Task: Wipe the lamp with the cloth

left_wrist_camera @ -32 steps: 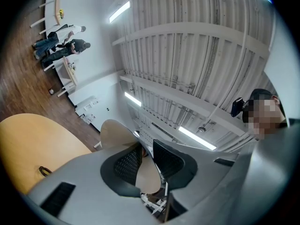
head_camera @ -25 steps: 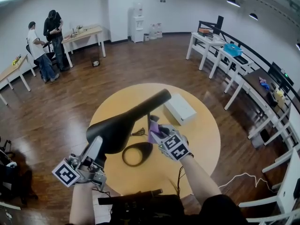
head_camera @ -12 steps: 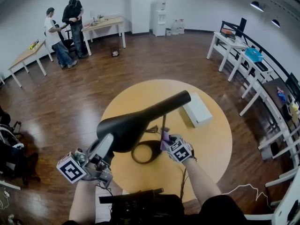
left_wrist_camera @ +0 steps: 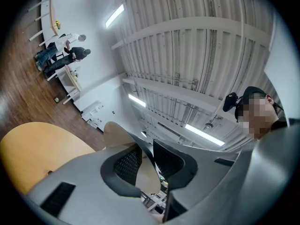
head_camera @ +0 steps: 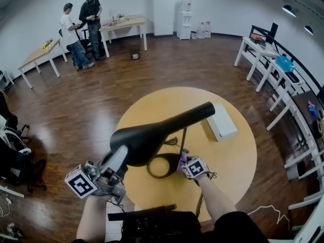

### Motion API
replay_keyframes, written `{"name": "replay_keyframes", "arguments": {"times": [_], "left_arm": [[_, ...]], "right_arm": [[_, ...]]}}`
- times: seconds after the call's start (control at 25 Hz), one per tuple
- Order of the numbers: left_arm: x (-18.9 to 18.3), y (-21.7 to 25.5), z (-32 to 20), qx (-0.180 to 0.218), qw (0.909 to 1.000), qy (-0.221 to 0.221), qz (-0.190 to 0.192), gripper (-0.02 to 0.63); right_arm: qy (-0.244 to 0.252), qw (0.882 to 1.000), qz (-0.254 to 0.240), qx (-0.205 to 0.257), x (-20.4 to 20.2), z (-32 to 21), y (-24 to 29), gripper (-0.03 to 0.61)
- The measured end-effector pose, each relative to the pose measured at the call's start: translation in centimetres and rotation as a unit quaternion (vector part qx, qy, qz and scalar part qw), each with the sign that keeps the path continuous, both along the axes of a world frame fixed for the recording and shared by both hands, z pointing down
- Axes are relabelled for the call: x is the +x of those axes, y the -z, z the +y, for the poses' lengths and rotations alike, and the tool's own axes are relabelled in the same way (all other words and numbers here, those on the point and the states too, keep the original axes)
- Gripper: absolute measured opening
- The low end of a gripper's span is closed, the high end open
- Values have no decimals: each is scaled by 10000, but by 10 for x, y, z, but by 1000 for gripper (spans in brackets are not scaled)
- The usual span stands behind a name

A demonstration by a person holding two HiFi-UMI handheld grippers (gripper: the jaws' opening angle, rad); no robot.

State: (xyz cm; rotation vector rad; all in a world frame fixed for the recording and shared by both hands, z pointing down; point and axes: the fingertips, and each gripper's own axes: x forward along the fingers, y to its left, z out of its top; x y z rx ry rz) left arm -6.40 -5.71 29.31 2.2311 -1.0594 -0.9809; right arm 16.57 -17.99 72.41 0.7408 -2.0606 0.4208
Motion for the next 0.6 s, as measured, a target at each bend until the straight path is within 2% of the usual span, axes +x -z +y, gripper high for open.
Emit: {"name": "replay_keyframes", "arguments": {"times": [0.08, 0.16, 0.24, 0.32, 0.36, 0.44, 0.52, 0.6], "left_arm": [[-1, 0, 0, -1, 10000, -16, -6, 58], [-5, 0, 1, -2, 10000, -29, 24, 58], [-8, 0, 1, -6, 9999, -35, 107, 58], [-10, -1, 1, 21, 9998, -65, 191, 58], [-10, 0, 0, 42, 9997, -94, 218, 58], [-10, -1, -2, 81, 9995, -166, 238, 58], [-10, -2, -4, 94, 9994, -234, 246, 58], [-9, -4, -6, 100, 9993, -277, 224, 58]], "right_arm": [[-196, 9992, -176, -297, 3, 9, -5, 91], [-291, 9986, -377, -240, 3, 12, 7, 91], [-373, 9969, -673, 150, 6, 9, 39, 91], [-493, 9877, -1243, 813, 12, 4, 93, 91], [-508, 9780, -1585, 1254, 15, 3, 128, 91], [-411, 9476, -2178, 2300, 17, 6, 207, 91], [-262, 9079, -2493, 3359, 19, 15, 279, 91], [-230, 8673, -2556, 4266, 24, 23, 333, 91]]}}
